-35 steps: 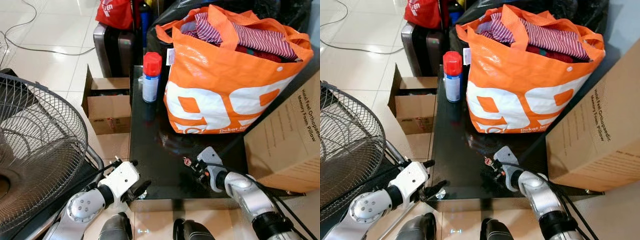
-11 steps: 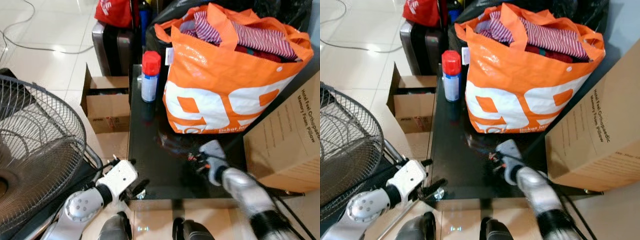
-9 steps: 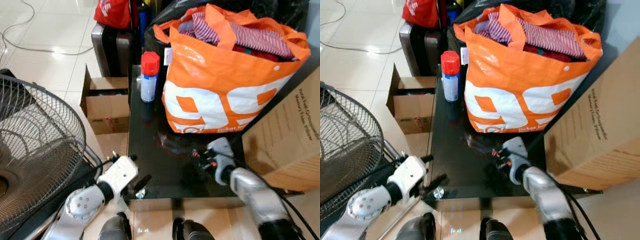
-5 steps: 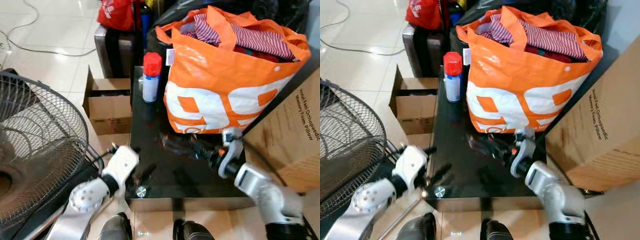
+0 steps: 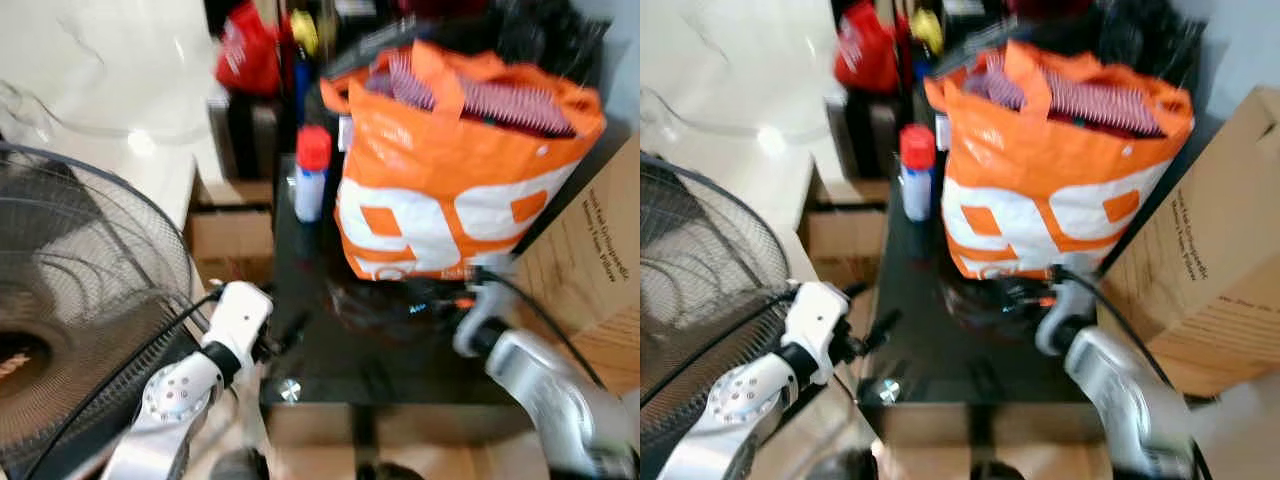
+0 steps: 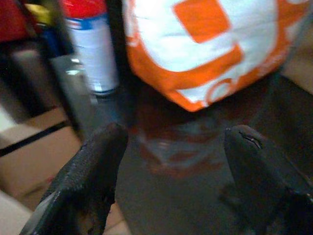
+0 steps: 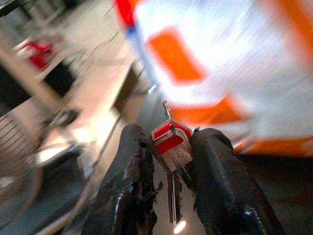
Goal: Hang keys on a hook
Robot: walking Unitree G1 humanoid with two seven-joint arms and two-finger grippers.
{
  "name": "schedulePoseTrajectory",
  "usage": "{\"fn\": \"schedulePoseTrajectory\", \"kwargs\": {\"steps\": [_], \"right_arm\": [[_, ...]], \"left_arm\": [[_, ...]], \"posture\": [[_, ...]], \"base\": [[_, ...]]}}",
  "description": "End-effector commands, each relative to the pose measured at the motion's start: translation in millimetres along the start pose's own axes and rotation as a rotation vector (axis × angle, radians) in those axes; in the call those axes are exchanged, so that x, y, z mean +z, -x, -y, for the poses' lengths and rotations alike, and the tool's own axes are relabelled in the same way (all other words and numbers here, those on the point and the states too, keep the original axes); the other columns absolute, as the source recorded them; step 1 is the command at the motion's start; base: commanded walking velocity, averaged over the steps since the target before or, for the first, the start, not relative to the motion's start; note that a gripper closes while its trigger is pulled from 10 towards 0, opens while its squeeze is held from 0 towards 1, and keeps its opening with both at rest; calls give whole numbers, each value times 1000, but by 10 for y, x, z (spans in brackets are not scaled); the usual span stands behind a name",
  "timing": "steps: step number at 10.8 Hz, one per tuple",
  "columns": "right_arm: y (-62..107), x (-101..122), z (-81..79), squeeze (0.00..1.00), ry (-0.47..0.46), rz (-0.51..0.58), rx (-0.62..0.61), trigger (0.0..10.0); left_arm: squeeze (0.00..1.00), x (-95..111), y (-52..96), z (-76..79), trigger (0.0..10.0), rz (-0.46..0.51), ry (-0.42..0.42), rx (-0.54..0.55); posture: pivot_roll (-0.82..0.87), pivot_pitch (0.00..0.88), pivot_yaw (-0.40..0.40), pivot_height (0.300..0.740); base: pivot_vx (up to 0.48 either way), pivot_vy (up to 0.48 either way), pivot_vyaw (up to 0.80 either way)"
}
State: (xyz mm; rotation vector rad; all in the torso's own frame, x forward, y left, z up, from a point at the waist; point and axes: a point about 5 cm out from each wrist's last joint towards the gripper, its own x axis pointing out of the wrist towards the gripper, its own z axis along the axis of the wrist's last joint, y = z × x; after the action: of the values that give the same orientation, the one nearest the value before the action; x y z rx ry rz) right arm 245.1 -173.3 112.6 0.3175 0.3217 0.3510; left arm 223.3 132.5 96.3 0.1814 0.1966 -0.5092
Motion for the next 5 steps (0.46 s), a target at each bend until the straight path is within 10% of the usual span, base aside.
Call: {"fn": "schedulePoseTrajectory", "kwargs": {"steps": [1, 3, 5], "right_arm": [[65, 79, 32, 0, 35, 50, -52, 10000], [215, 56, 50, 0, 215, 57, -190, 10000], [229, 43, 31, 0, 188, 86, -208, 10000]], "left_arm": [[0, 30, 18, -9, 10000, 14, -12, 35], [0, 39, -8, -40, 10000, 37, -4, 107], [0, 53, -59, -80, 10000, 46, -13, 153]], "posture": [[-44, 0, -18, 740], [-54, 0, -12, 740], [-57, 0, -15, 740]], "base": [[0, 0, 0], [0, 0, 0], [0, 0, 0]]}}
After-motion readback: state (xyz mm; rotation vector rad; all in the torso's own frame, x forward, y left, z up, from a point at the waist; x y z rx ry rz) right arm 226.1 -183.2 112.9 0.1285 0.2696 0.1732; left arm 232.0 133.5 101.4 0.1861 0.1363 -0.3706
